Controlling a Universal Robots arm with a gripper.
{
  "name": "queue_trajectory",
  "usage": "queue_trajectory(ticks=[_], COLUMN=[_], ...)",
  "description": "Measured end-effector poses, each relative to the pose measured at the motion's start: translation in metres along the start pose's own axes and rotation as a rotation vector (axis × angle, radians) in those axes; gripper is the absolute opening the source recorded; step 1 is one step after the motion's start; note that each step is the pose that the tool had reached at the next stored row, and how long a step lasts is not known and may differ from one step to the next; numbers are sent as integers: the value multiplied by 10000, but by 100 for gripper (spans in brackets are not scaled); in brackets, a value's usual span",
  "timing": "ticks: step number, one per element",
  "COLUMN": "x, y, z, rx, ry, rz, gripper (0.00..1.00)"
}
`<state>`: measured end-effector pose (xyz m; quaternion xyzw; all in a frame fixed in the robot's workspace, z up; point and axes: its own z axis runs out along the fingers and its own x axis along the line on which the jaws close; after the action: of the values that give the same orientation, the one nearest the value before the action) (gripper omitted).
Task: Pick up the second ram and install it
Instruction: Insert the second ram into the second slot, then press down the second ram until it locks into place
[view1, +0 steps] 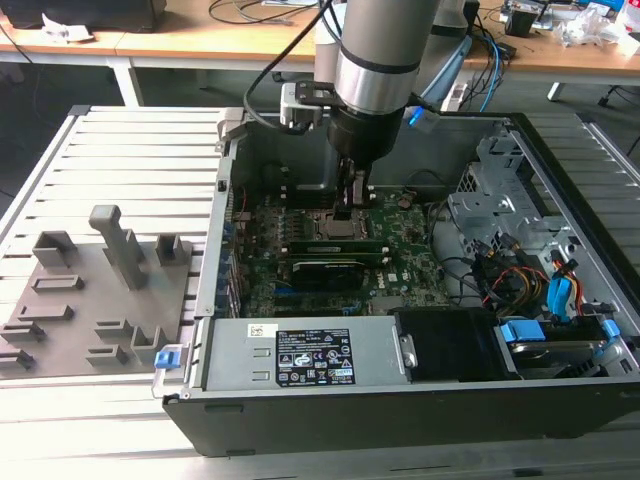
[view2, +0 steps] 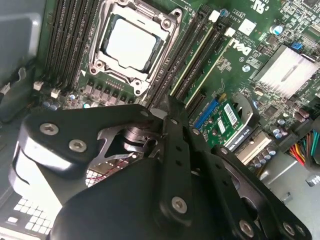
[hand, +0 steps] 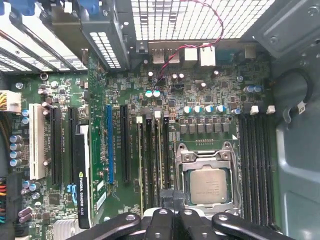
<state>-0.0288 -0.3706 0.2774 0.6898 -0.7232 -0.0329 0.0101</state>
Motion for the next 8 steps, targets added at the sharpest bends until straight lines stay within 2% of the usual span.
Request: queue_trajectory(ticks=[6,7,8], x=[0,-1,-5], y=[0,-33,-124], z=[-4,1,22], rx=[0,-6,-32], ry=[0,4,6], rz=[0,-18,-53], gripper=[11,11,11])
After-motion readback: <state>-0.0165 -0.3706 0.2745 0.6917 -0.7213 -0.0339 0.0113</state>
